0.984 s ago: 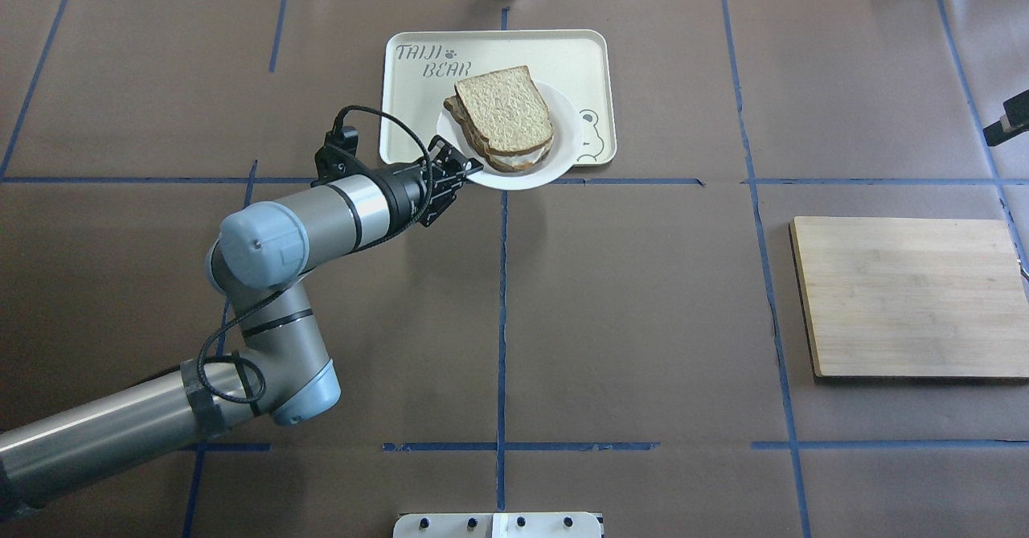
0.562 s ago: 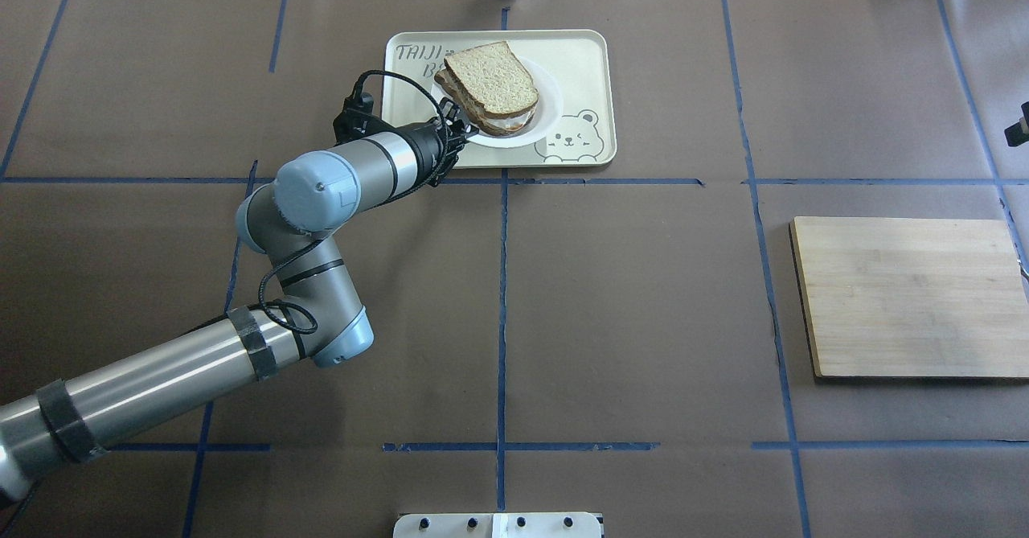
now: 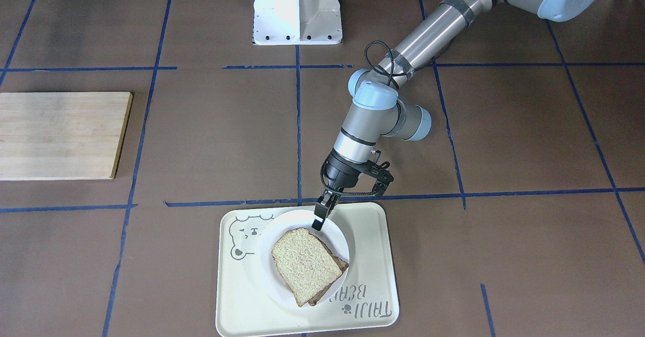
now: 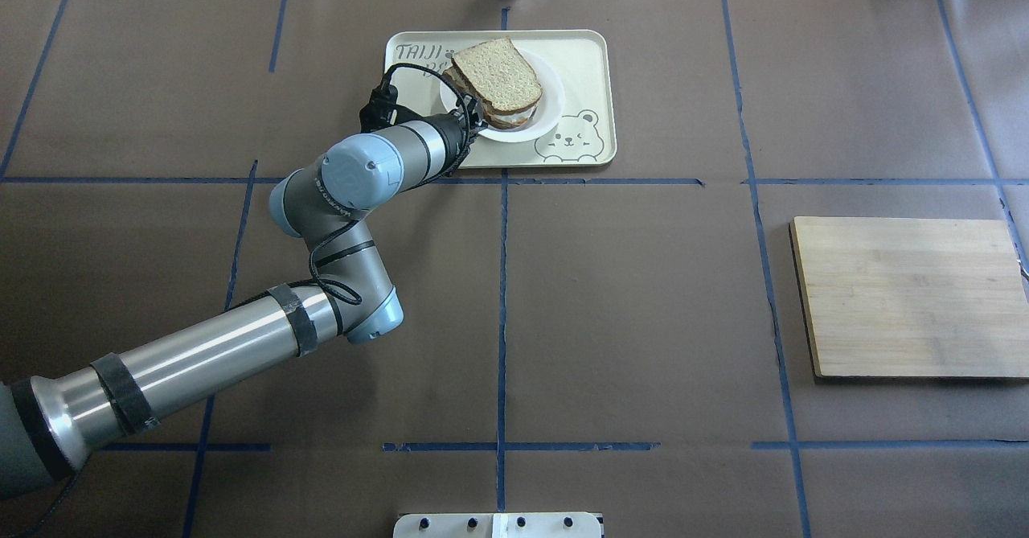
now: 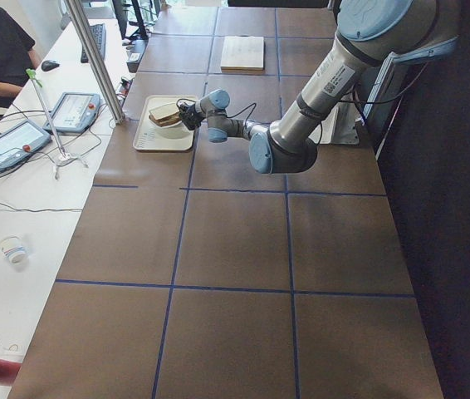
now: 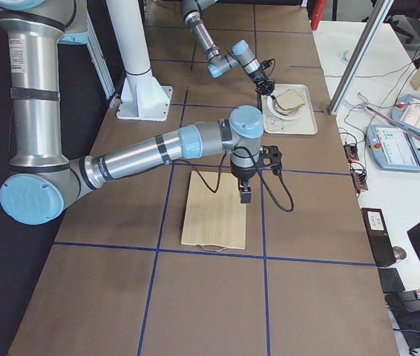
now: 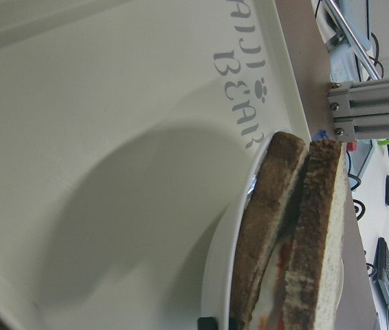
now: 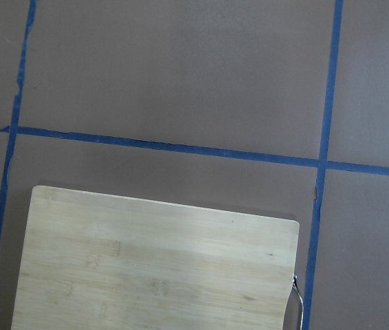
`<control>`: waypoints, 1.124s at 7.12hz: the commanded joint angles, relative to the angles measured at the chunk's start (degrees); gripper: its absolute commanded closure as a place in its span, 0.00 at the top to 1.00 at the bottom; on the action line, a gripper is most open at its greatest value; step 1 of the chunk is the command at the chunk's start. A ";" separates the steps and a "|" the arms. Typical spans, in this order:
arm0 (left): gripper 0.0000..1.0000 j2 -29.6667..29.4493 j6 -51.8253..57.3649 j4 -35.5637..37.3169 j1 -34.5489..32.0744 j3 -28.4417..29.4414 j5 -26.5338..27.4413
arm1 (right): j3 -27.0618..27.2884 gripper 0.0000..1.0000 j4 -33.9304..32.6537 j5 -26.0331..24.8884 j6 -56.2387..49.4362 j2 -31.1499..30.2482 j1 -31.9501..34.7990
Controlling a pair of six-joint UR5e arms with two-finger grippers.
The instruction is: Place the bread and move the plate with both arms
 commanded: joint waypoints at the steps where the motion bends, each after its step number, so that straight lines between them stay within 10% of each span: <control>1: 0.86 -0.07 3.73 -0.02 -1.74 0.25 -1.73 | -0.15 1.00 -0.01 0.04 -0.76 -0.30 0.49; 4: 1.00 4.13 6.30 4.72 -9.20 -4.64 -15.76 | -0.41 1.00 -0.01 -0.04 -0.67 -0.30 0.85; 8: 1.00 20.71 33.83 31.50 -21.06 -33.27 -32.74 | -2.77 1.00 -0.01 2.40 -0.58 -1.53 2.15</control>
